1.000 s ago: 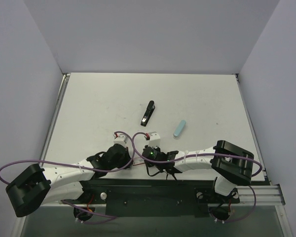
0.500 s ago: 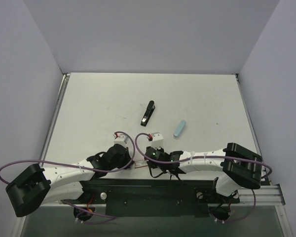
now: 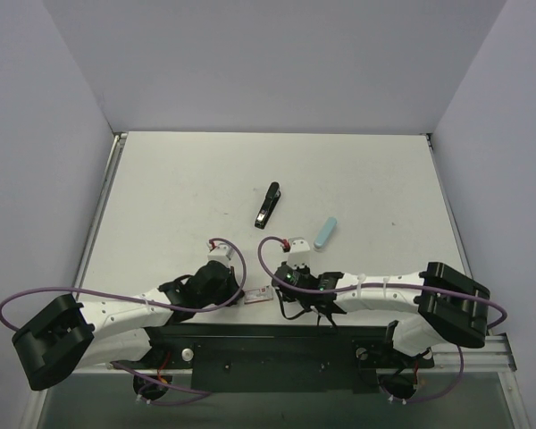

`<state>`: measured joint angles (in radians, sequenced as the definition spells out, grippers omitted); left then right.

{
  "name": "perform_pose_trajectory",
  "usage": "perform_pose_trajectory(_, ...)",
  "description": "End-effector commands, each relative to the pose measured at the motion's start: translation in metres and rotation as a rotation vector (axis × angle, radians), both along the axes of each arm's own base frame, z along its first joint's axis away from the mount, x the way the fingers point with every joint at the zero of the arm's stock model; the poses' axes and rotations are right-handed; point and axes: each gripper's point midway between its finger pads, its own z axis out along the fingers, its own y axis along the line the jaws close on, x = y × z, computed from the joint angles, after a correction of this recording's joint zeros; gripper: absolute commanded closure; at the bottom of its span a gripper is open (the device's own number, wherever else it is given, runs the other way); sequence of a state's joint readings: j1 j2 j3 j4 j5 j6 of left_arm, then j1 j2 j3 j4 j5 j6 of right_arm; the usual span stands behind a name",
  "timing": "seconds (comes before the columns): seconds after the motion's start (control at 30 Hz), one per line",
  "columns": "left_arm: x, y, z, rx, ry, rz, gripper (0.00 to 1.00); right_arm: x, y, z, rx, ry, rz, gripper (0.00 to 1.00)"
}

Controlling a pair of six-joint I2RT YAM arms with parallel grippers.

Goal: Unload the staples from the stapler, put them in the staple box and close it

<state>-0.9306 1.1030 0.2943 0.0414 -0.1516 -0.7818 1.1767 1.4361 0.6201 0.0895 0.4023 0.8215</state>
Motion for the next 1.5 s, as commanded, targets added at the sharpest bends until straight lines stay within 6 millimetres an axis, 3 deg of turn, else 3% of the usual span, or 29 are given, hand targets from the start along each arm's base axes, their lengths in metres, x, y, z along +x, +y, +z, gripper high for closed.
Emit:
perform_pose_trajectory(0.0, -0.016, 0.013, -0.02, 0.077, 0.063, -0.028, 1.0, 0.002, -0.01, -0.005, -0.03, 0.001, -0.038, 1.0)
perform_pose_trajectory(0.77, -0.021, 0.015, -0.025, 0.082, 0.071, -0.03, 1.0, -0.01, 0.034, -0.017, 0.058, 0.075, 0.028, 1.0)
perform_pose_trajectory(1.47, -0.02, 0.015, -0.025, 0.088, 0.07, -0.03, 1.0, -0.017, 0.055, -0.019, 0.067, 0.093, 0.061, 1.0)
